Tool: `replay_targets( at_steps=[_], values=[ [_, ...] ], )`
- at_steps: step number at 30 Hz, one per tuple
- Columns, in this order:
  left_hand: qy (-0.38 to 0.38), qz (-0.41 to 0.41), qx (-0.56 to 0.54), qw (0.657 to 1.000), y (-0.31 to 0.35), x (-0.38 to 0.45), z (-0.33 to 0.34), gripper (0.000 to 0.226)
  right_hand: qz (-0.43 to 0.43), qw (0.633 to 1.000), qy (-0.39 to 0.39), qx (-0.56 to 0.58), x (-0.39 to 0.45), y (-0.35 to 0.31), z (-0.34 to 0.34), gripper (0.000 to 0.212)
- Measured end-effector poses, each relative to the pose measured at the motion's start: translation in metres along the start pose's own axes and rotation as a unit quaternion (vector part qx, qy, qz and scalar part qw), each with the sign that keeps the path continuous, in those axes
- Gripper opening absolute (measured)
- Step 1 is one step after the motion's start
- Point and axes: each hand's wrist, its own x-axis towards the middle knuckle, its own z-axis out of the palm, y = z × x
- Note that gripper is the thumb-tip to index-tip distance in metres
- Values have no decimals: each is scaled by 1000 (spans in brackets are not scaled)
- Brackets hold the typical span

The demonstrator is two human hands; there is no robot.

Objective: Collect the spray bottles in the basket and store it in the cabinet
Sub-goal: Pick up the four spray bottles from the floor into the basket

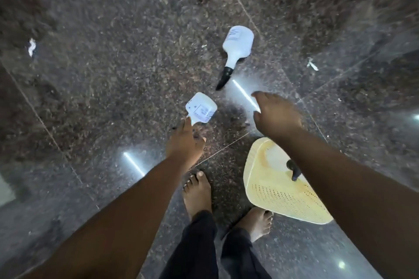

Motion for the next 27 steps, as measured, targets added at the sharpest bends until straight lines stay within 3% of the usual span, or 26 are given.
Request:
replay_targets(
  at_steps=[5,13,23,27],
  values=[
    [-4,-28,110,994,-27,34,22,87,-74,990,-45,-115,68,-35,32,56],
    [26,-30,128,991,-46,78,48,88,-65,973,-88,-203,136,-45,56,65],
    [21,-36,219,975,-55,116,60,42,-40,975,-121,-181,156,-33,84,56],
    [28,-24,139,990,-45,100,61,45,-83,980,-88,-157,148,-21,82,61]
  ],
)
